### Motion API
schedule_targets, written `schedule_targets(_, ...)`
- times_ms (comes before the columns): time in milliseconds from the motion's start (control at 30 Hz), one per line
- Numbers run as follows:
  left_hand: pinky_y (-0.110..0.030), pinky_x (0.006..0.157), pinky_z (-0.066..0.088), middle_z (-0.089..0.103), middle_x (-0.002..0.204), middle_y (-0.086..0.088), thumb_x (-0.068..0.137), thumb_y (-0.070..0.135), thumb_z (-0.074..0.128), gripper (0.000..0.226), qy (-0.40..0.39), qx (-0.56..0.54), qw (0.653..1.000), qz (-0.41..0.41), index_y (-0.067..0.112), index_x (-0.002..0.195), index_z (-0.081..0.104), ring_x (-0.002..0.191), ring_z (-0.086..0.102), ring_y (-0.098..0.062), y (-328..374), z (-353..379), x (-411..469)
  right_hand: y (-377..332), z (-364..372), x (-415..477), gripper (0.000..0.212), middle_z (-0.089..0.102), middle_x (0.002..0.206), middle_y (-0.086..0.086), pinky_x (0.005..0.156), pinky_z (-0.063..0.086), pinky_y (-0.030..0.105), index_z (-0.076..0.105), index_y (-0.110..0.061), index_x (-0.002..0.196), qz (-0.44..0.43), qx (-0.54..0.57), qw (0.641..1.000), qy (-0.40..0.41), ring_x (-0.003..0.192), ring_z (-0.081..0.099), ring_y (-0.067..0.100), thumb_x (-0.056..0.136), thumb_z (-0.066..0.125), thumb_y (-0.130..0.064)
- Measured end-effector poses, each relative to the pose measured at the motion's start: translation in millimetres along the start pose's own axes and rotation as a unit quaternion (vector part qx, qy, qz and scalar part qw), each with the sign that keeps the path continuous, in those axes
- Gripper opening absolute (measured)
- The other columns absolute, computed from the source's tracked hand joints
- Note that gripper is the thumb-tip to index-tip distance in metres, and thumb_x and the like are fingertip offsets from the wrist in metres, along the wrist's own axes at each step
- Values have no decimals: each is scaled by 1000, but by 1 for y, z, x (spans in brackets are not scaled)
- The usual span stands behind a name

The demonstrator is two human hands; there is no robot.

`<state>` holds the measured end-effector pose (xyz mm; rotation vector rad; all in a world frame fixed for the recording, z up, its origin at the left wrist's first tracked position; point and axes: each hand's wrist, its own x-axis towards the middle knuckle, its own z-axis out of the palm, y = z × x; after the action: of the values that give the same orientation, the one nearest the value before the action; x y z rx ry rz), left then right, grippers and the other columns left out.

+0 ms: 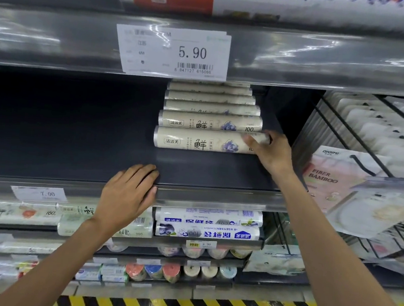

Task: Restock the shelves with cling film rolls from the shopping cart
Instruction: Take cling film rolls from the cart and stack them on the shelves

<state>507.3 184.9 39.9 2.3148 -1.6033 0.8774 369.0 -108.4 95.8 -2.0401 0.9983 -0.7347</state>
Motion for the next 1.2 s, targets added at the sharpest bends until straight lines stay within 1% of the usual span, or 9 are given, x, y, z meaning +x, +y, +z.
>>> schedule_targets(100, -34, 78, 41, 65, 111, -11, 95, 27, 39, 35, 3, 1, 1000, 2, 5, 108, 62, 102, 51, -23, -1, 0, 0, 3, -8, 3, 62, 53, 120, 2, 86, 35, 16, 58, -13, 123, -48, -17, 997, -54, 109, 50, 12, 70, 81, -38)
schedule_targets(167, -33, 79, 39, 65, 110, -12, 94, 26, 40, 34, 10, 0, 1000, 5, 5, 108, 62, 102, 51, -23, 0, 1, 0, 6, -11, 4, 60, 56, 118, 9, 79, 31, 11, 62, -10, 119, -98, -61, 992, -53, 107, 54, 20, 66, 85, -26)
schedule_targets(267, -33, 78, 39, 66, 110, -12, 94, 26, 39, 34, 13, 1, 1000, 3, 5, 107, 62, 102, 51, -23, 1, 2, 1, 5, -8, 8, 57, 57, 114, 15, 77, 30, 9, 65, -6, 114, -133, -76, 988, -24, 103, 57, 26, 62, 86, -17)
schedule_targets(500, -32, 75, 37, 67, 109, -10, 93, 25, 41, 31, 25, 7, 1000, 8, 6, 106, 61, 100, 52, -23, 0, 3, 1, 8, 3, 9, 58, 56, 111, 15, 85, 31, 8, 67, -4, 112, -163, -69, 984, 19, 101, 57, 27, 59, 88, -15)
schedule_targets(667, -32, 75, 37, 67, 109, -10, 93, 26, 40, 32, 23, 4, 1000, 10, 6, 107, 62, 100, 52, -23, 0, 2, 1, 10, 0, 12, 58, 58, 107, 18, 83, 28, -6, 69, 1, 106, -211, -54, 975, 33, 91, 51, 14, 53, 89, -12)
schedule_targets(767, -32, 75, 38, 66, 109, -10, 94, 26, 41, 30, 23, 1, 1000, 12, 7, 108, 60, 100, 52, -23, -1, 3, 1, 11, 0, 14, 57, 60, 106, 18, 81, 31, -2, 69, 1, 106, -210, -59, 976, 25, 90, 53, 14, 54, 89, -10)
schedule_targets(867, -32, 76, 38, 66, 109, -11, 93, 25, 41, 32, 24, 2, 1000, 13, 6, 107, 62, 100, 52, -23, -1, 3, 1, 11, -1, 18, 53, 59, 106, 20, 80, 32, 8, 69, 2, 106, -210, -83, 974, 3, 92, 58, 26, 57, 87, -9)
schedule_targets(1000, -32, 76, 39, 66, 109, -11, 94, 26, 40, 32, 19, 2, 1000, 15, 6, 107, 61, 100, 53, -24, -1, 3, 1, 12, -3, 24, 51, 56, 110, 21, 83, 30, 6, 68, 0, 109, -214, -104, 971, -7, 96, 59, 30, 61, 85, -10)
schedule_targets(1200, -32, 75, 38, 66, 109, -11, 95, 26, 40, 28, 22, 12, 999, 24, 8, 110, 56, 99, 53, -24, -2, 4, 0, 18, -8, 18, 61, 55, 113, 21, 88, 29, 6, 63, 2, 115, -244, -100, 964, 2, 101, 57, 28, 59, 86, -6)
